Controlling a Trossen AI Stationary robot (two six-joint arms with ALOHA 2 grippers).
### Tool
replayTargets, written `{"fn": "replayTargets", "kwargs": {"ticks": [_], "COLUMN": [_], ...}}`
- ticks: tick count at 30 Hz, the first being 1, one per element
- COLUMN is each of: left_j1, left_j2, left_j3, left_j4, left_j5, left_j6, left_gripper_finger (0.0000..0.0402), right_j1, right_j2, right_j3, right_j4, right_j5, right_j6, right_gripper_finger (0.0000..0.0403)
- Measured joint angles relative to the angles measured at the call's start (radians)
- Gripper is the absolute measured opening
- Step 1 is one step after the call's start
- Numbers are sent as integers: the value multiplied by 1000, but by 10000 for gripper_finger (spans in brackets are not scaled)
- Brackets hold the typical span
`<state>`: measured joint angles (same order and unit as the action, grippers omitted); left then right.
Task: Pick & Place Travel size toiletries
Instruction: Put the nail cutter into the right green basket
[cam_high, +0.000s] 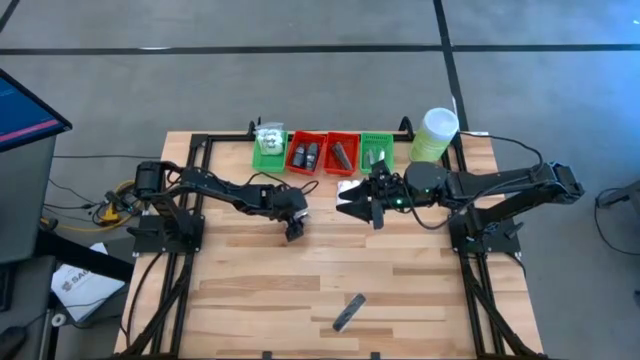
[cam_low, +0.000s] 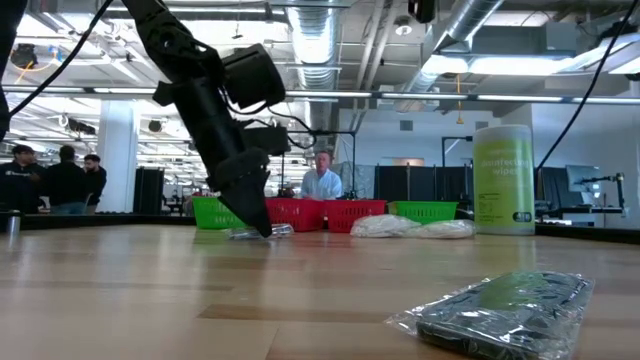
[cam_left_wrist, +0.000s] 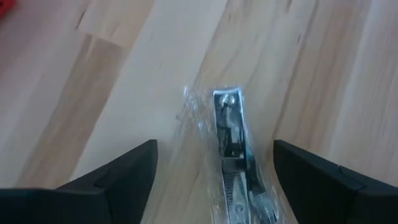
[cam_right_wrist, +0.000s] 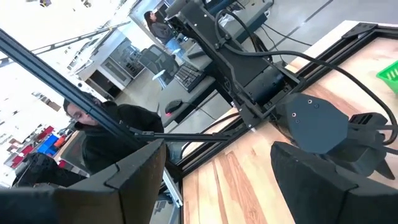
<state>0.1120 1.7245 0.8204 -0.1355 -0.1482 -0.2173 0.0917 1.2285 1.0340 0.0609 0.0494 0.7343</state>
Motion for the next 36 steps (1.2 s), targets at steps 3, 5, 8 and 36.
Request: {"fn": "replayTargets", "kwargs": {"ticks": [3,5,8,36], "left_j1": [0,0,0,81], "left_j2": [0,0,0,-186], "left_j3": [0,0,0,1], "left_j4": [17,34,46,20], "left_j5": [0,0,-1,103], "left_j6": [0,1,1,-114], "left_gripper_finger": [287,272,248,44], "right_j1": [-7,-13,-17,-29], "right_j2": [1,3,3,3], "right_j3": [0,0,0,0], "right_j4": [0,0,0,9], "right_j5": [0,-1,-1,31], "right_j6": [14,25,27,39], "right_gripper_finger": [281,281,281,281]}}
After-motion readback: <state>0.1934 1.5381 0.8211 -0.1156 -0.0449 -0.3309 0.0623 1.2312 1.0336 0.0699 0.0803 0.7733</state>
